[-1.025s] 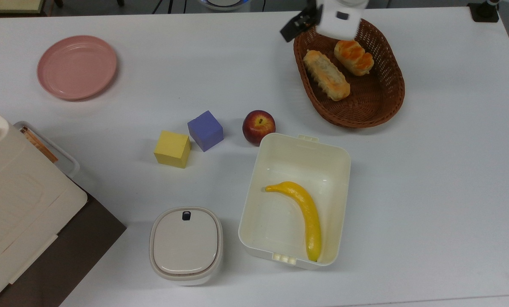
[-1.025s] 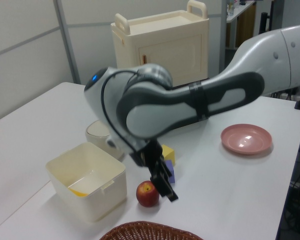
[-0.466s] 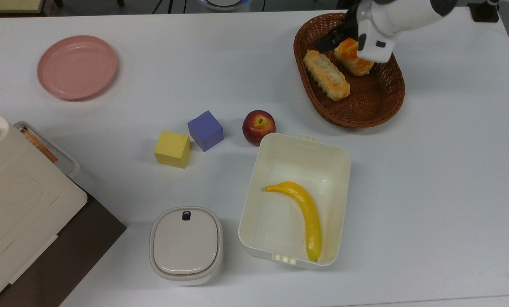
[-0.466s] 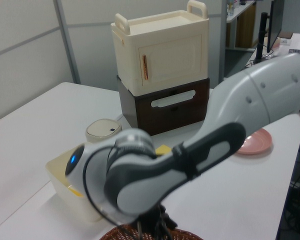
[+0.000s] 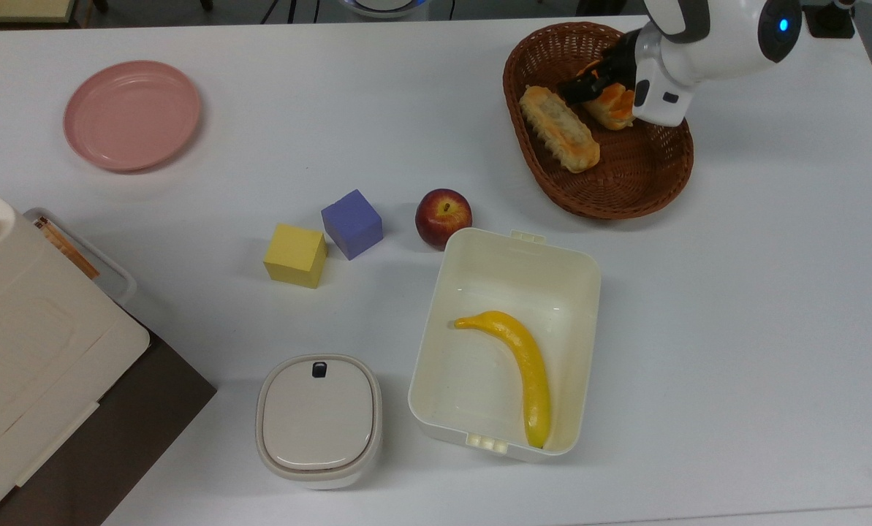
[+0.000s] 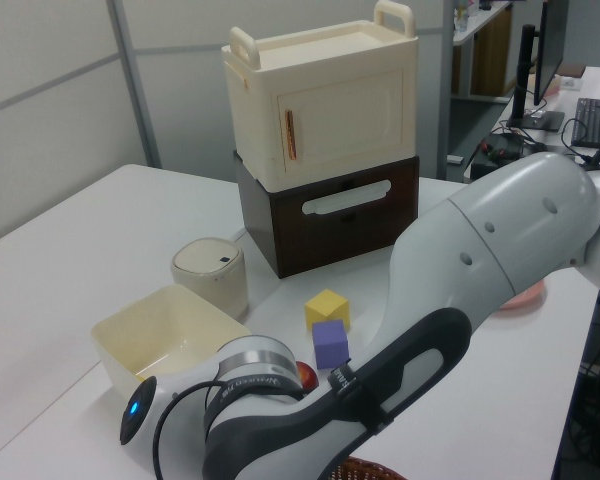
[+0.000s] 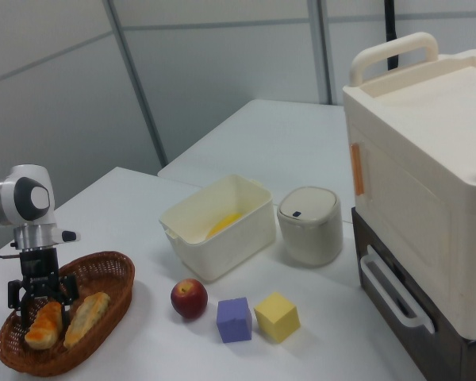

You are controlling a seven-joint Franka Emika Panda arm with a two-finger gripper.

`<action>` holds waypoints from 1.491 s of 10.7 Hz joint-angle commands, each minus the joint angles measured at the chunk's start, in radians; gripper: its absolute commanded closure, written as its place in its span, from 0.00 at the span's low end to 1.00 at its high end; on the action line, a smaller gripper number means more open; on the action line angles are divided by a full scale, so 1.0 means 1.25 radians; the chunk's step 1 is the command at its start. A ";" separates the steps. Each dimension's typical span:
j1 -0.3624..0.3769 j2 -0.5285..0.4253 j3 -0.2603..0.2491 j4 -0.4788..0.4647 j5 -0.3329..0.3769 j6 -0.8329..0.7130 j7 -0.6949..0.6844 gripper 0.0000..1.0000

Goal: Put the bread on the table
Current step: 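Lower the gripper and grasp the orange-topped bread roll in the basket, then lift the held bread roll out of the basket toward the cubes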

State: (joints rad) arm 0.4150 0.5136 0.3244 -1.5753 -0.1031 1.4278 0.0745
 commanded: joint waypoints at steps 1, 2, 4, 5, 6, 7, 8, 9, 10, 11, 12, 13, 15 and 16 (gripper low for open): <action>0.010 0.010 -0.007 0.004 0.032 0.074 0.073 0.00; 0.015 0.010 -0.007 -0.004 0.032 0.075 0.074 0.14; 0.012 0.010 -0.007 -0.001 0.035 0.074 0.074 0.72; 0.014 0.009 -0.007 -0.001 0.033 0.069 0.075 0.90; 0.014 0.009 -0.007 0.001 0.033 0.065 0.083 1.00; 0.013 0.005 -0.008 0.002 0.033 0.060 0.099 1.00; 0.012 0.000 -0.008 0.002 0.033 0.058 0.104 1.00; 0.007 -0.003 -0.008 0.012 0.033 0.047 0.104 1.00; 0.005 -0.008 -0.012 0.029 0.033 0.015 0.102 1.00; -0.005 -0.025 -0.012 0.045 0.033 -0.015 0.096 1.00; -0.025 -0.051 -0.012 0.047 0.036 -0.036 0.093 1.00; -0.045 -0.076 -0.010 0.053 0.047 -0.057 0.082 1.00; -0.103 -0.128 -0.013 0.066 0.055 -0.114 0.017 1.00; -0.141 -0.153 -0.013 0.066 0.046 -0.125 -0.007 1.00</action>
State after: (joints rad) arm 0.3223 0.4187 0.3155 -1.4700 -0.0615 1.3153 0.1451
